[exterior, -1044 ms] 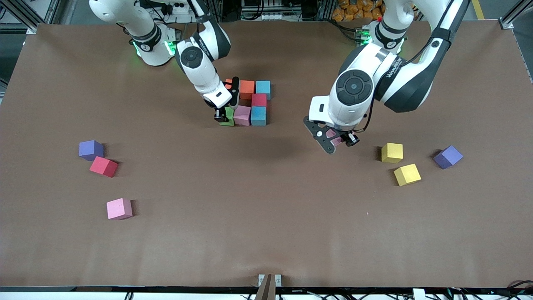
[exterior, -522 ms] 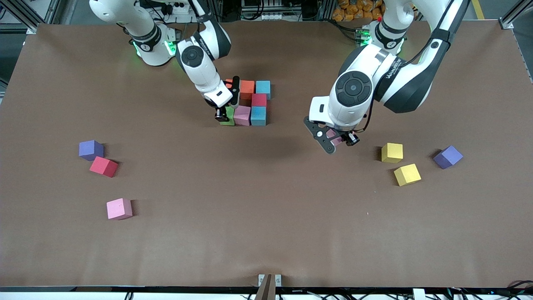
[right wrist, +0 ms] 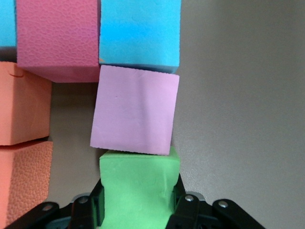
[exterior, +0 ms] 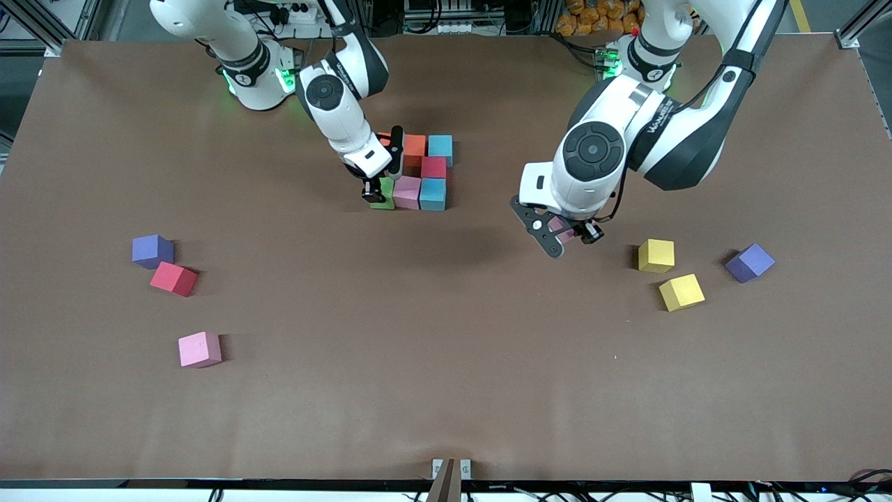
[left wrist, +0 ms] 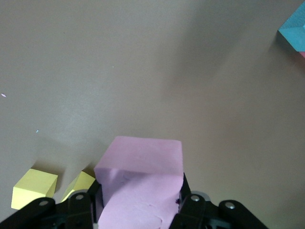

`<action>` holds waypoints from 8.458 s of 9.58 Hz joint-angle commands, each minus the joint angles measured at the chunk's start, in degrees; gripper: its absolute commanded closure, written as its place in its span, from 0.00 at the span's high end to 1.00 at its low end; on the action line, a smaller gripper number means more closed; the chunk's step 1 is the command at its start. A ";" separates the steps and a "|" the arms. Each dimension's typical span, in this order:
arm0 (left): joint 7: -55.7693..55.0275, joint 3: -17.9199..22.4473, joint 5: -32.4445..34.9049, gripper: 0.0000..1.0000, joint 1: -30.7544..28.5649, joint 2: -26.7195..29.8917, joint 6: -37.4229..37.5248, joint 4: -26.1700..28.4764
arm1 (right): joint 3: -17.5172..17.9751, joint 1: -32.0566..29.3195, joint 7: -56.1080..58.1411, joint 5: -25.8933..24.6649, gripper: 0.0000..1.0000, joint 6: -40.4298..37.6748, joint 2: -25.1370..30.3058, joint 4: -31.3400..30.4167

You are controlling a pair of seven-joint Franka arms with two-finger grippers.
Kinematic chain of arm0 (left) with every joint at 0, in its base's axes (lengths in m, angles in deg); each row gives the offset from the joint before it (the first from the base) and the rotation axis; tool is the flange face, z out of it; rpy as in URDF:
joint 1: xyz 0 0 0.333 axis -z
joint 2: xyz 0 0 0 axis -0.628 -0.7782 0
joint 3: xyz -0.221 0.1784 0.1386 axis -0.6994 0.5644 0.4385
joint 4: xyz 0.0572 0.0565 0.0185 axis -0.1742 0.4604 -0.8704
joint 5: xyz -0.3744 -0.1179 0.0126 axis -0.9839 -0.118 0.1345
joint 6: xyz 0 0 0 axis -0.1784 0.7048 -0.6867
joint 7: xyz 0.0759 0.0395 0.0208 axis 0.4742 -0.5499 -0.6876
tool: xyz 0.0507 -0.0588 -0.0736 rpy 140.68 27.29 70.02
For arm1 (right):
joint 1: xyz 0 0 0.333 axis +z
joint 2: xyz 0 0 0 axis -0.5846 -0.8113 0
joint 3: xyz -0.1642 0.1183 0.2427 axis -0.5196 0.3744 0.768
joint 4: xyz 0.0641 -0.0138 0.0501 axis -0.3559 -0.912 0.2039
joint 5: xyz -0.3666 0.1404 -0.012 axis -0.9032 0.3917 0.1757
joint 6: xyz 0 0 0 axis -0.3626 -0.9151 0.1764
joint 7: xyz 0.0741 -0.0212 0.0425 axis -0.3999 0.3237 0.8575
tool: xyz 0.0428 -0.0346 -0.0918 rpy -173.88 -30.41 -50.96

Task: Form number 2 with 11 blocks
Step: 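Open the right gripper to release the green cube and raise it, then move the right gripper to the pink cube while the left gripper lowers pink, then grasp the loose pink cube with the right gripper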

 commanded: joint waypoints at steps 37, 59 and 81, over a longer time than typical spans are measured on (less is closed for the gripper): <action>-4.44 -0.34 1.02 0.00 -3.74 1.02 3.90 0.75 | -1.30 1.91 0.63 6.79 1.00 -5.55 3.00 0.49; -53.97 0.01 -1.36 0.00 14.26 -12.24 -9.88 -9.80 | -15.73 -39.11 4.10 6.09 1.00 -25.16 -12.35 29.64; -80.64 7.74 -2.49 0.00 34.14 -27.19 -29.40 -19.47 | -4.91 -50.46 -21.87 -4.98 1.00 -27.71 -29.77 51.90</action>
